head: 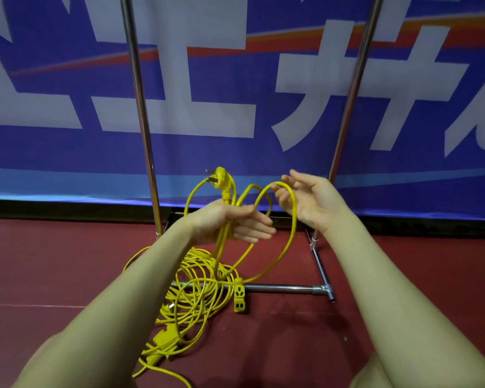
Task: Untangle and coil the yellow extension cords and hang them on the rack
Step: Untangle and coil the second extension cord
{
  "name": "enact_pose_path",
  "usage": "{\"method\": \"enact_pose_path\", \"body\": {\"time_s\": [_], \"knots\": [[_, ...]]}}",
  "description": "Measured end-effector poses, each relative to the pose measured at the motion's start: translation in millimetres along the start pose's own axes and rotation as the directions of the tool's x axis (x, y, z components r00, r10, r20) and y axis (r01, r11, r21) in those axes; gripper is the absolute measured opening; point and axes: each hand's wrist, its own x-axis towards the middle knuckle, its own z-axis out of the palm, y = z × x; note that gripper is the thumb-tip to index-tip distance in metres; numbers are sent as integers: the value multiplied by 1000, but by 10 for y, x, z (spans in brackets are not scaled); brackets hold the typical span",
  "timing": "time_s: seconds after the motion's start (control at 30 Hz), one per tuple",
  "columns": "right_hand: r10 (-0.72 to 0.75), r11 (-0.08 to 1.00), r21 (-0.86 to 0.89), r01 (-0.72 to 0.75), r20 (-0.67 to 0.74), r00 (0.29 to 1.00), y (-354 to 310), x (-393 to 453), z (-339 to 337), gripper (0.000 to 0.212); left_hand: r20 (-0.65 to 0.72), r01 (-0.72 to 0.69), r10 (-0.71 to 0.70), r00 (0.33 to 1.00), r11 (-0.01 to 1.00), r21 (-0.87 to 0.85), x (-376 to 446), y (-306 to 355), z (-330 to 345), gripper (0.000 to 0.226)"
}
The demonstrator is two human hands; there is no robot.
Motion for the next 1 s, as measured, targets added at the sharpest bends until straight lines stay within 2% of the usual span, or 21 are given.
{"method": "enact_pose_path", "body": {"time_s": [0.1,0.17,0.27,0.33,0.4,0.5,0.57,0.7,0.8,0.9,0.97,1.0], "knots": [[9,986,167,-8,-6,1000,29,15,98,27,71,5,-5,997,1000,8,83,-110,82,41],[-4,976,215,8,-22,1000,51,24,137,34,83,-6,6,997,1000,-2,118,-150,114,40],[-23,980,199,31,-43,999,49,23,172,39,151,-56,43,988,995,79,112,-158,159,32],[-37,983,180,46,-51,998,43,29,174,42,153,-113,90,984,982,150,97,-140,197,22],[-52,985,163,61,-54,997,46,40,169,42,143,-171,150,978,975,144,99,-130,189,15],[-103,995,9,104,-77,992,57,63,122,36,72,-218,217,974,976,5,87,-77,146,10],[-129,985,-132,114,-108,986,74,80,90,27,-44,-284,280,959,948,-141,79,-29,140,6],[-23,929,-369,-13,-92,995,238,97,69,27,-352,-505,382,855,769,-392,119,94,121,14],[112,826,-560,-69,42,993,363,98,84,35,-513,-634,398,760,626,-454,138,154,2,19],[151,707,-707,-3,147,978,397,71,91,32,-594,-715,415,690,518,-469,93,207,-128,18],[121,572,-818,56,151,981,405,39,55,24,-605,-729,418,678,487,-480,40,248,-205,19],[91,531,-844,77,148,985,406,28,35,23,-593,-714,410,693,507,-483,9,265,-242,21]]}}
